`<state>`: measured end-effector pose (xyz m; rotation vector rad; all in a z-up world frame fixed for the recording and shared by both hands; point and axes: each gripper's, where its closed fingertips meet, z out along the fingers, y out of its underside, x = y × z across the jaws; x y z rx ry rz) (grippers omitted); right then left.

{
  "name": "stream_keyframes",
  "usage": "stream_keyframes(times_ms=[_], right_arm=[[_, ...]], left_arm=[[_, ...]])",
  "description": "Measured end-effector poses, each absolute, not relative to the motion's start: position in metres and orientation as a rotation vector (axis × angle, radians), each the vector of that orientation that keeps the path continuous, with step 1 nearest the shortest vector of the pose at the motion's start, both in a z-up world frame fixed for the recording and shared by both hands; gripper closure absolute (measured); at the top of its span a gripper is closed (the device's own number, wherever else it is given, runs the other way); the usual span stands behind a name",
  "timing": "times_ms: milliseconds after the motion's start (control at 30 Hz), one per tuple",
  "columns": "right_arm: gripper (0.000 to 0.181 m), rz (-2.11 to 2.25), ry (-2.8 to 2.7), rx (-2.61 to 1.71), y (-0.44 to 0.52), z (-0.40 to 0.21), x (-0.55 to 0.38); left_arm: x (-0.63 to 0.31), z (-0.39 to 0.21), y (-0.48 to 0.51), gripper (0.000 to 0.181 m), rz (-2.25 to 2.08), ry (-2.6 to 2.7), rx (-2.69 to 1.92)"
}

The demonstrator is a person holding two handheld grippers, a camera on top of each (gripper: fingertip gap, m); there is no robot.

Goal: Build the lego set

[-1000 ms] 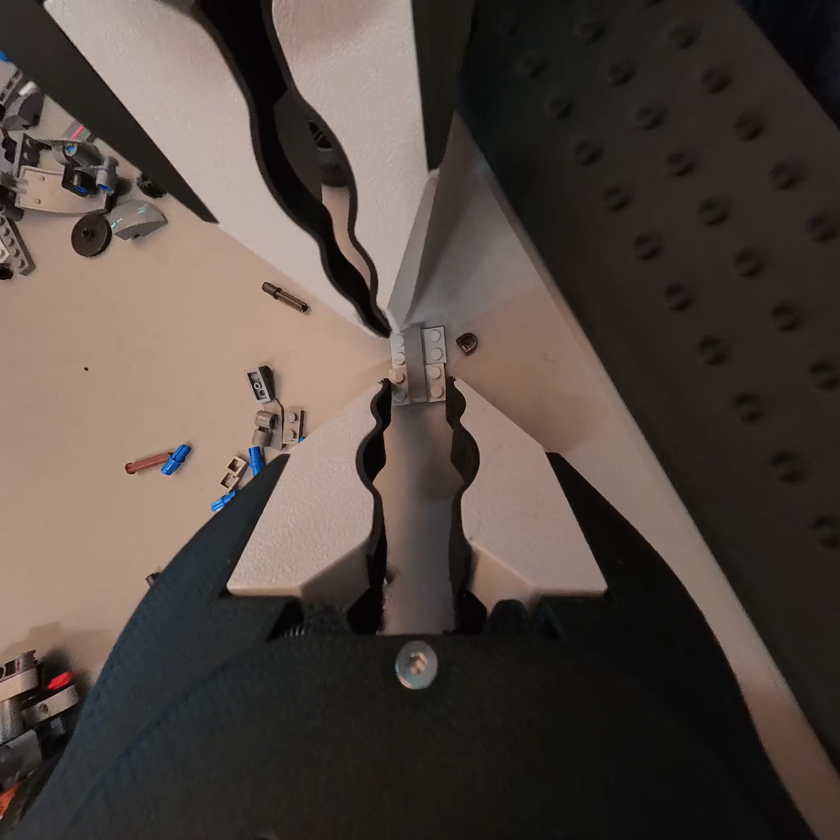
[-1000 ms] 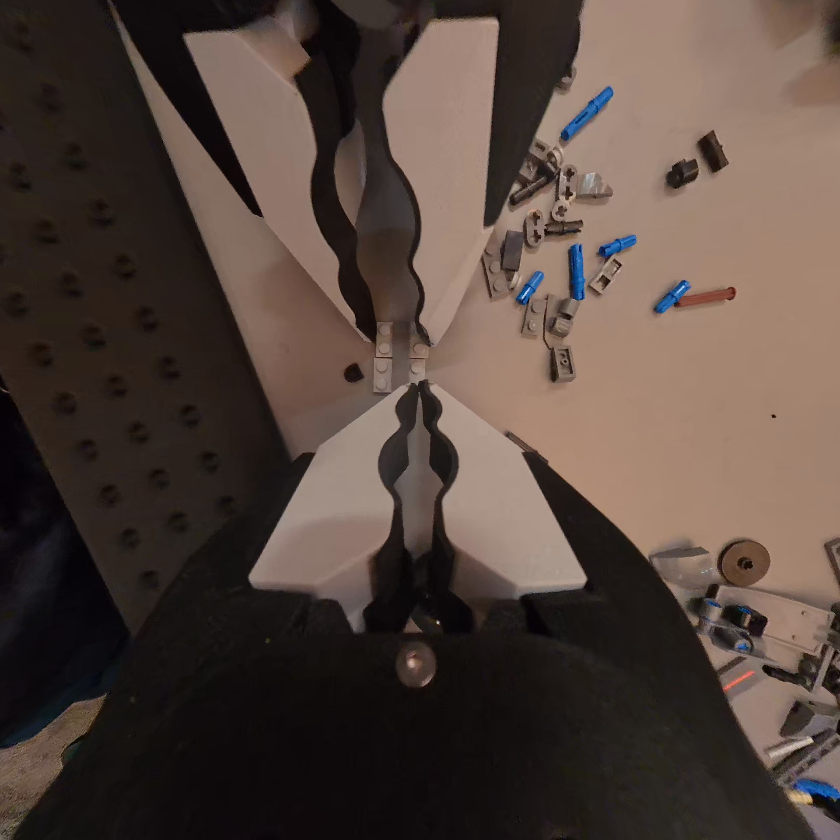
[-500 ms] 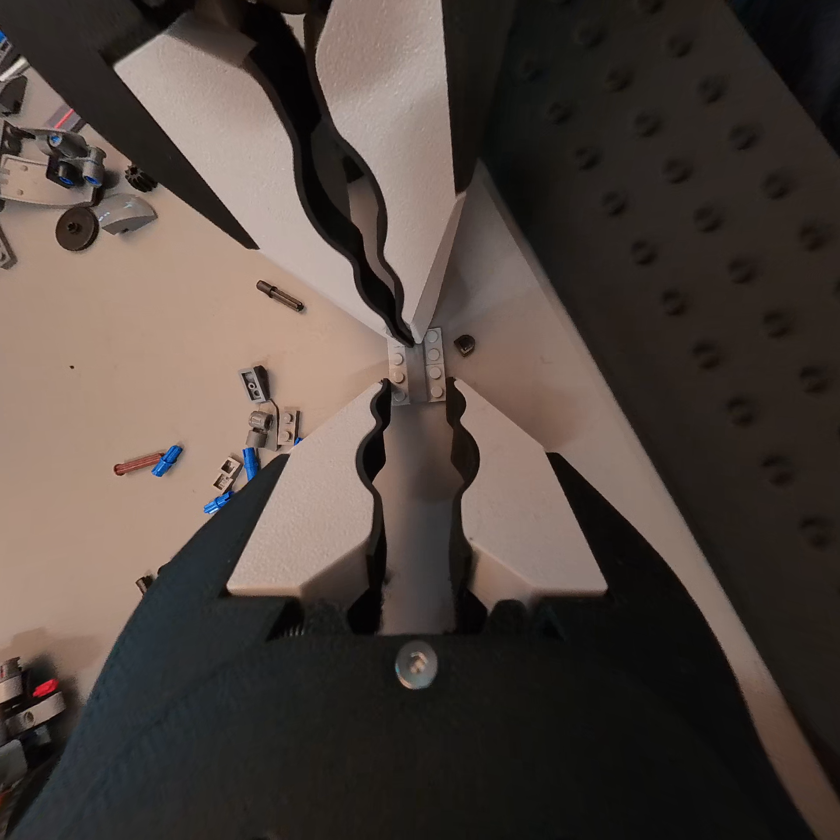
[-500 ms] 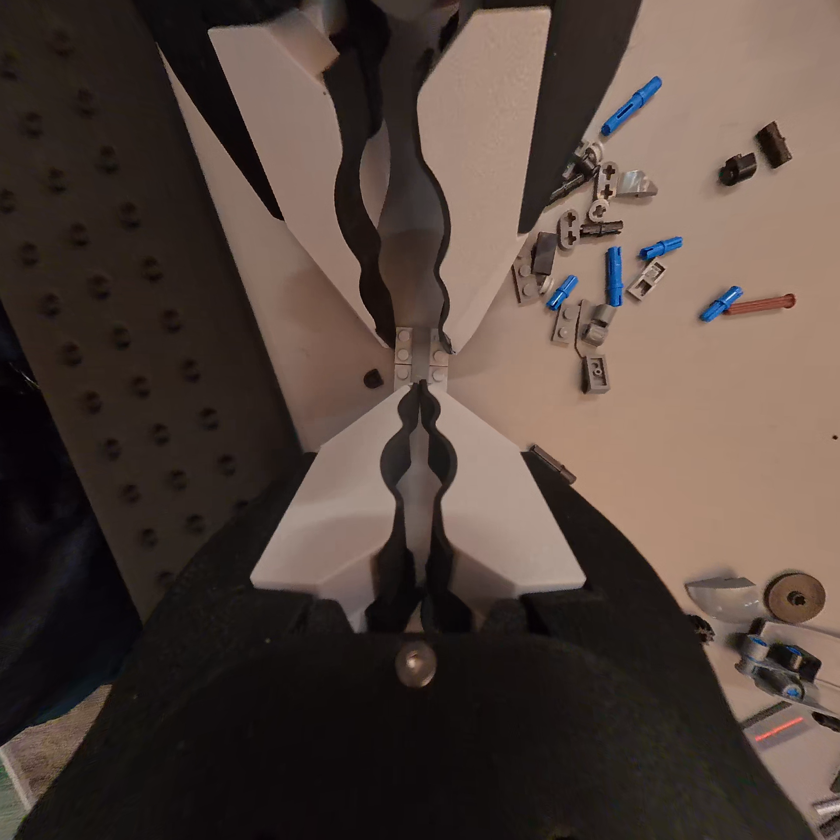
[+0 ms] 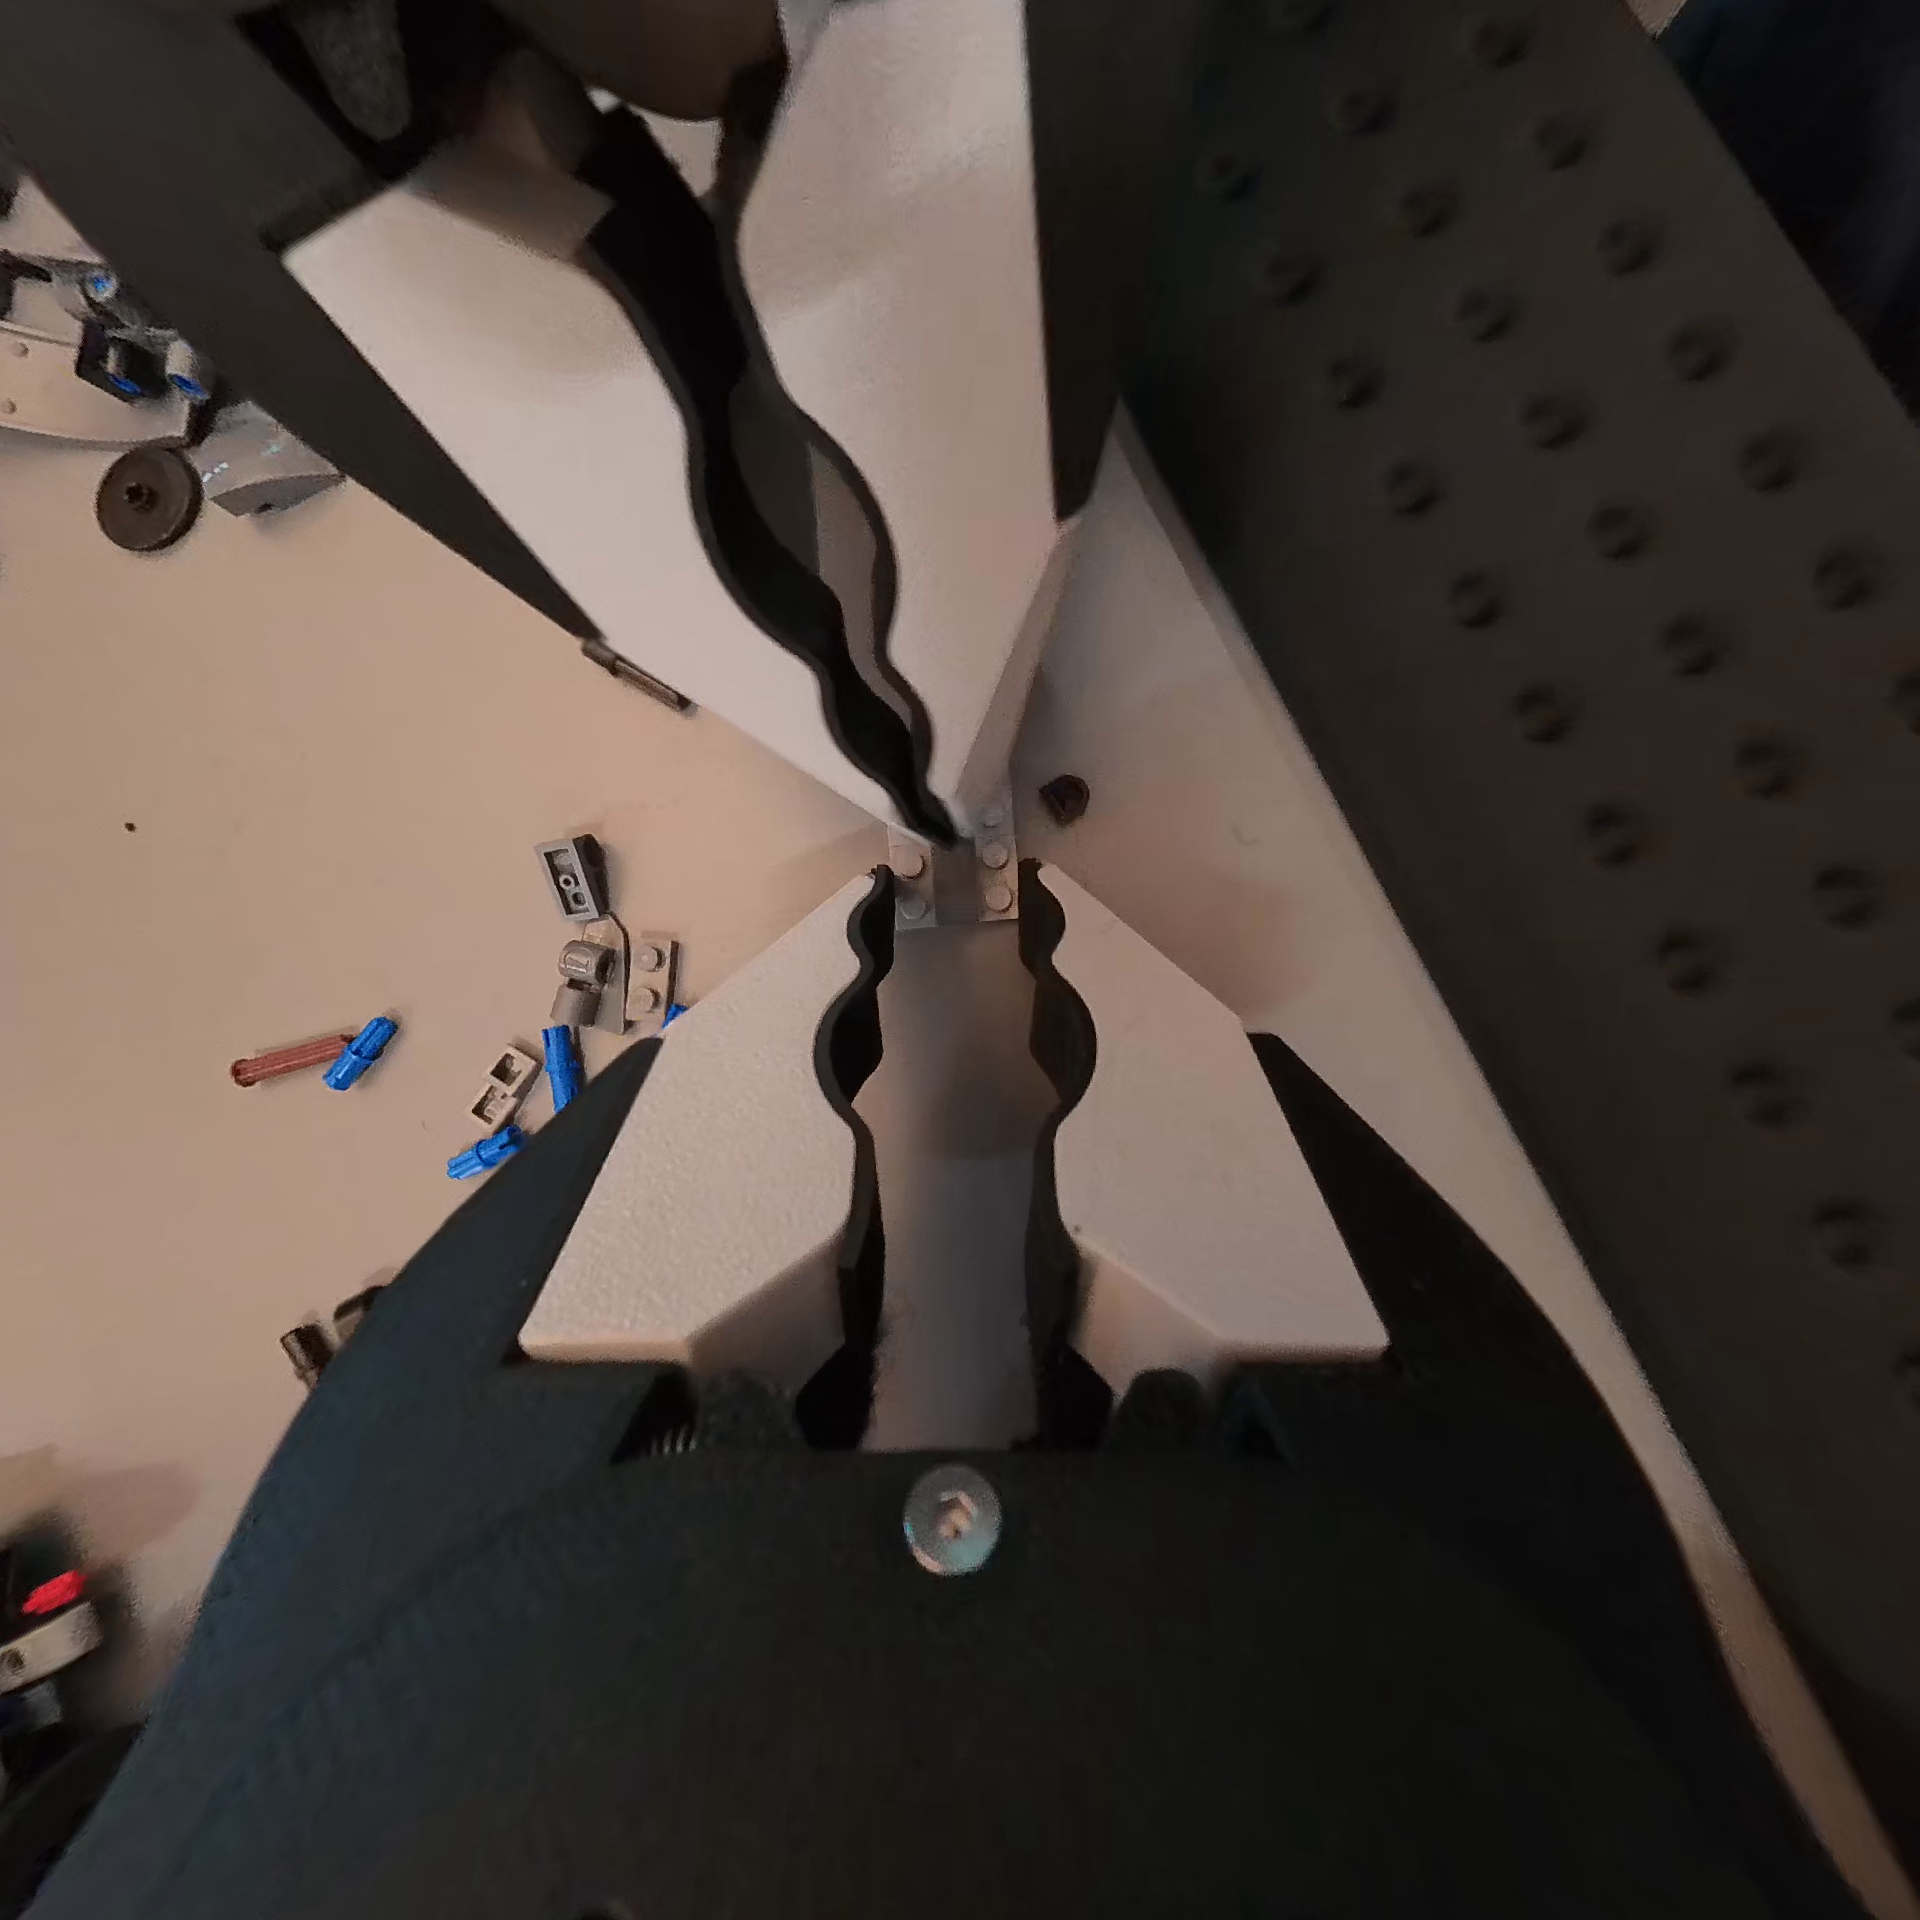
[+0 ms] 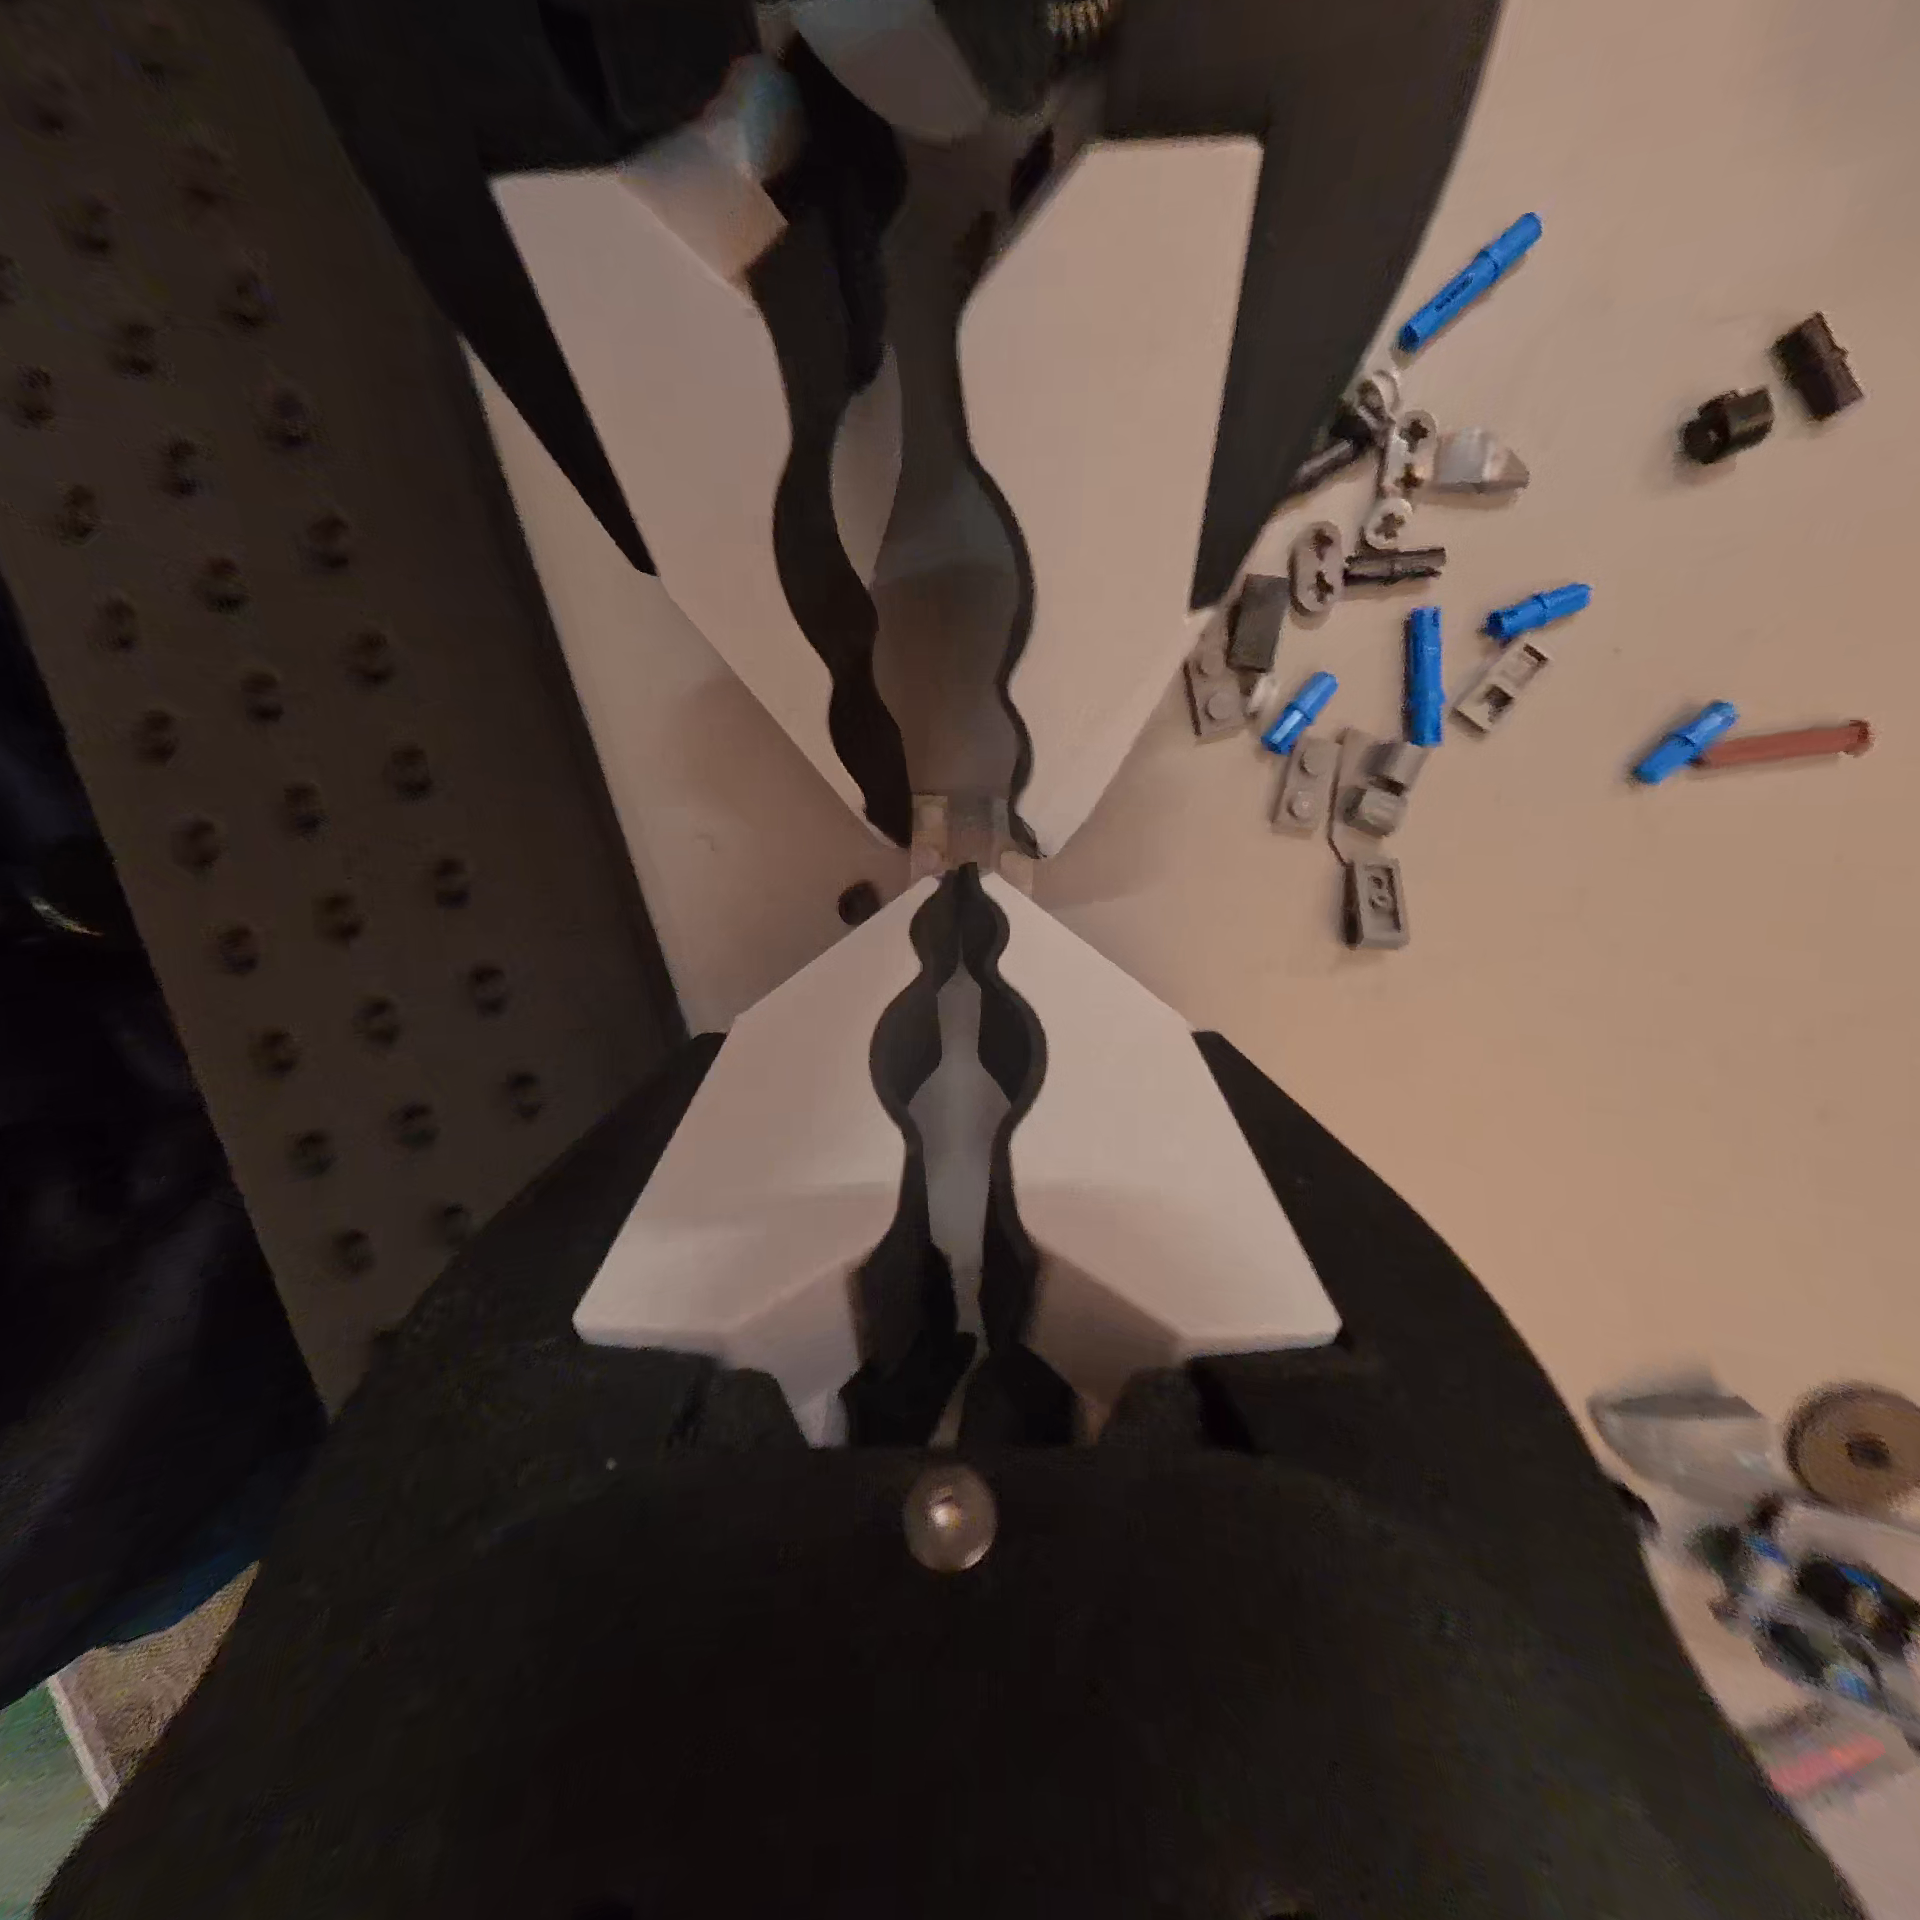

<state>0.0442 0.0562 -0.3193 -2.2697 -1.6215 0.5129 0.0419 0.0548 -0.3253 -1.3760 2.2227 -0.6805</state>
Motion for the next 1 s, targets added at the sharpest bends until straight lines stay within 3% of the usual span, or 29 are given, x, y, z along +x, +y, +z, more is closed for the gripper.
stream_keyframes(times_ms=[400, 633, 833, 1000], right_arm=[[0.181, 0.408, -1.447, -2.064, 0.066, -0.221, 0.077], [0.162, 0.354, -1.465, -2.05, 0.073, -0.18, 0.103], [0.151, 0.293, -1.574, -2.078, 0.105, -0.186, 0.102], [0.15, 0.539, -1.697, -2.126, 0.114, -0.228, 0.087]], left_arm=[[0.057, -0.309, 0.085, 0.16, -0.54, 2.005, -1.379], [0.065, -0.315, 0.097, 0.16, -0.329, 1.971, -1.289], [0.068, -0.307, 0.108, 0.161, -0.181, 1.909, -1.214], [0.073, -0.296, 0.115, 0.161, 0.048, 1.876, -1.081]])
